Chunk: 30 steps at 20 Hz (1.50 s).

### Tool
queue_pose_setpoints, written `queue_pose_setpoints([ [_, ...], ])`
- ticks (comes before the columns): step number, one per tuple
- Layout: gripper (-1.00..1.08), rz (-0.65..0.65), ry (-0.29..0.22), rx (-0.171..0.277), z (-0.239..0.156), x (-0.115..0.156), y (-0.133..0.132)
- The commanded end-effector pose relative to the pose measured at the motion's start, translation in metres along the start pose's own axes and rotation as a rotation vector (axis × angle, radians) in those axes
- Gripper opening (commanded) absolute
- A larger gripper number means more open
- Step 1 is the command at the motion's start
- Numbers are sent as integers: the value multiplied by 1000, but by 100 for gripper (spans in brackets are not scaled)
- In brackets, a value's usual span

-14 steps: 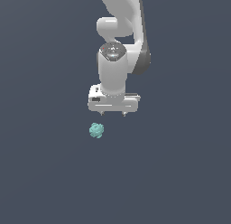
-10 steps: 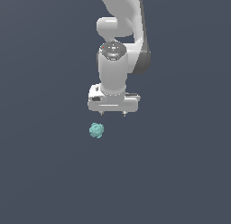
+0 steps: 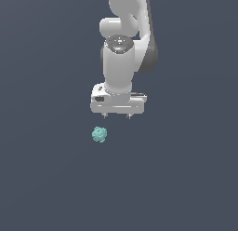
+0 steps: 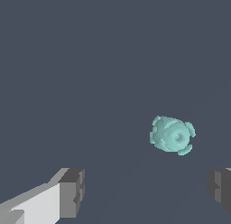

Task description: Pick up the object and move it to a goal position.

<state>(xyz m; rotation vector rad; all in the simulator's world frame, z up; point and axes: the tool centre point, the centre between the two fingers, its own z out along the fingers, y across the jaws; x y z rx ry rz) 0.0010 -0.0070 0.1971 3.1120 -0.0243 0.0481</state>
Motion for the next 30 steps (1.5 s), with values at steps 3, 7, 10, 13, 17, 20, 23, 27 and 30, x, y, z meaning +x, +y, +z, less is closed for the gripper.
queue_pose_setpoints([
  [3, 100, 25, -4, 4, 11, 1, 9],
  [7, 100, 74, -12, 12, 32, 2, 26],
  [10, 100, 127, -19, 18, 54, 2, 44],
  [13, 100, 181, -26, 22, 77, 1, 63],
  [17, 100, 231, -32, 24, 98, -2, 82],
  [20, 100, 252, -34, 25, 107, -3, 89],
  [23, 100, 259, -35, 25, 110, -4, 92],
  [27, 100, 256, -36, 24, 112, -4, 91],
  [30, 100, 257, -36, 24, 123, -5, 91],
])
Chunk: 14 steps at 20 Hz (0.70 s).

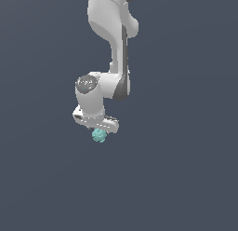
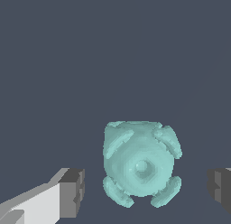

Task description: Pick up the object and move it to a goal position.

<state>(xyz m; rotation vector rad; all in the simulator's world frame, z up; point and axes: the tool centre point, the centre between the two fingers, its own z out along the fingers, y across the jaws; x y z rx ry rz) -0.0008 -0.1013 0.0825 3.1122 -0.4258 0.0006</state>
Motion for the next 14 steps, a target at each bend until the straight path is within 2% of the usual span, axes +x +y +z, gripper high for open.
queue_pose_setpoints([
  [1, 100, 1, -1, 0, 11, -1, 0],
  [6, 100, 3, -1, 0, 36, -1, 1],
  [11, 100, 3, -1, 0, 43, 0, 1],
  [12, -100, 3, -1, 0, 43, 0, 1],
  [14, -100, 3, -1, 0, 43, 0, 1],
])
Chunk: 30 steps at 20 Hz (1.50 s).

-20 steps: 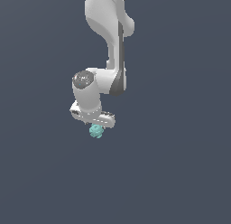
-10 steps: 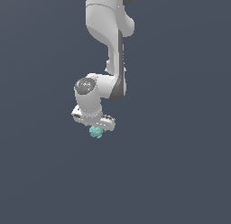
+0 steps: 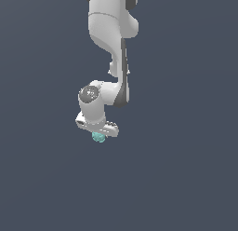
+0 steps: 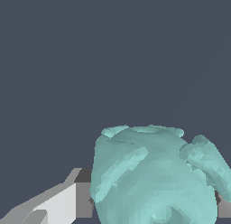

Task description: Pick up the object and move it to a goal position.

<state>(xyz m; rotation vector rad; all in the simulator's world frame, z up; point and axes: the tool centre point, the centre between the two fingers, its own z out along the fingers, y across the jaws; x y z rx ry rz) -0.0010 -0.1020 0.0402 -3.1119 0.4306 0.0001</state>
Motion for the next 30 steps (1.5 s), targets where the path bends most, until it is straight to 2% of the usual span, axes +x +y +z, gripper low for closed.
queue_pose_setpoints([
  [1, -100, 0, 0, 0, 1, 0, 0],
  [10, -100, 0, 1, 0, -1, 1, -1],
  [15, -100, 0, 1, 0, -13, 4, -16],
  [21, -100, 0, 1, 0, -44, 12, -54],
  [30, -100, 1, 1, -1, -105, 29, -129],
])
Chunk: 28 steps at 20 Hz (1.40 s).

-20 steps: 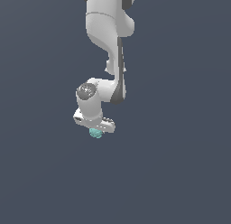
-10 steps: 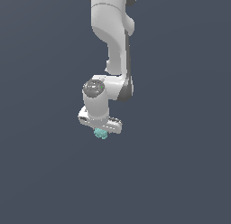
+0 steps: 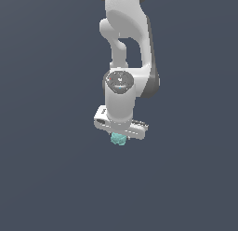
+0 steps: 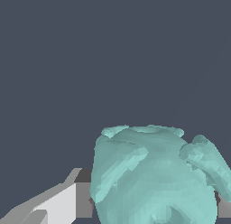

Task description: Pick up the object and move it to a goal position.

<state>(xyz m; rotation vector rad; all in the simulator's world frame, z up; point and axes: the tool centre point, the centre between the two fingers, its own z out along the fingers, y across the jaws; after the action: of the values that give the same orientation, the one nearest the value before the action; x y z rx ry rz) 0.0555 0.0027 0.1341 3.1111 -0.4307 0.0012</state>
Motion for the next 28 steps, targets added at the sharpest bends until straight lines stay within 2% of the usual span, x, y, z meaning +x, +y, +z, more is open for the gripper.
queue_pose_setpoints([
  [1, -100, 1, 0, 0, -18, 5, -22],
  [7, -100, 1, 0, 0, -55, 16, -68],
  [14, -100, 1, 0, 0, -88, 27, -109],
  [21, -100, 1, -1, 0, -111, 36, -138],
  [28, -100, 0, -1, 1, -123, 41, -154],
])
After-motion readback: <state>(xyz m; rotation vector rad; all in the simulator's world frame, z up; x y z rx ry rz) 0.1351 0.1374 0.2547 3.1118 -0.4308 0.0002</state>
